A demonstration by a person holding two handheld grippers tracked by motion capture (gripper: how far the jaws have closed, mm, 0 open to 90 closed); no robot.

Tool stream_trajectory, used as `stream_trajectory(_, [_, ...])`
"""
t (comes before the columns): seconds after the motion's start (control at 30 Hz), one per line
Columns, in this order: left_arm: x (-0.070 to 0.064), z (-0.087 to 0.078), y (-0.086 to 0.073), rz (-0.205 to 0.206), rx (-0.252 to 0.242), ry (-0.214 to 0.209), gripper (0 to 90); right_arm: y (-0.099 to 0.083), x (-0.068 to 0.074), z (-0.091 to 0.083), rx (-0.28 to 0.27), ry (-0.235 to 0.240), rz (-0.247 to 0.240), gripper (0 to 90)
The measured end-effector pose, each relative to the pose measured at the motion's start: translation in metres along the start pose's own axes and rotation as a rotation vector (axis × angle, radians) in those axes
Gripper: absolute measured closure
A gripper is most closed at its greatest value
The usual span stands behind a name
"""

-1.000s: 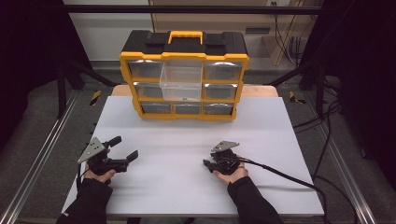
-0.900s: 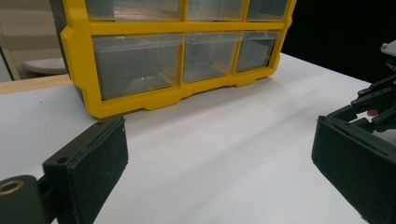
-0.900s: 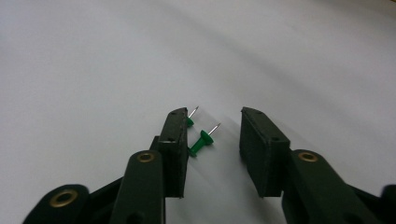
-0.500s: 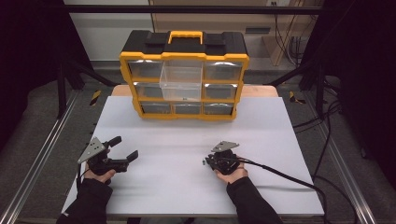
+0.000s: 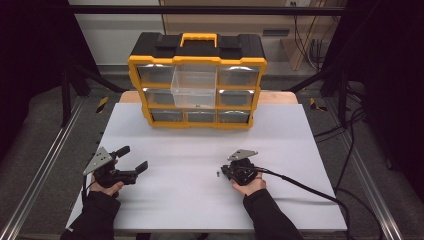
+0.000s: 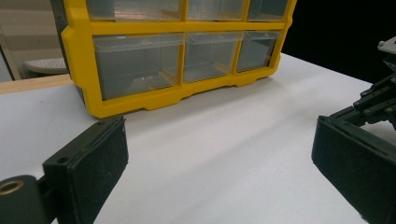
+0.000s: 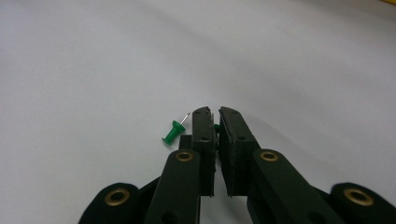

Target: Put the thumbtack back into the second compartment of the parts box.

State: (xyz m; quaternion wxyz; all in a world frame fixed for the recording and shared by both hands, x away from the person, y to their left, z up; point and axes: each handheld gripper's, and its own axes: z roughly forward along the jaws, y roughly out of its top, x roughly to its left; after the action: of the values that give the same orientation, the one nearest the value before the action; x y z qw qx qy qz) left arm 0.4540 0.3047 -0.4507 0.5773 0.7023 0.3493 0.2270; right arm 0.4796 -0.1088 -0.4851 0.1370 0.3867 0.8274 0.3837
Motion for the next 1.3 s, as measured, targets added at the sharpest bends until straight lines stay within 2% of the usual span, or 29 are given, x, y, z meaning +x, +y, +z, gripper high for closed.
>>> stream_trajectory(0.57, [0.0, 0.0, 0.0, 0.001, 0.003, -0.001, 3.3, 0.015, -0.006, -0.033, -0.103, 0.026, 0.011, 85.0])
stream_trajectory(1.0, [-0.001, 0.001, 0.0, 0.004, 0.007, -0.001, 3.2, 0.029, -0.014, -0.064, -0.192, 0.046, 0.038, 85.1])
stream_trajectory(1.3, [-0.001, 0.001, 0.0, 0.004, 0.007, -0.001, 3.2, 0.049, -0.017, -0.093, -0.274, 0.06, 0.031, 85.1])
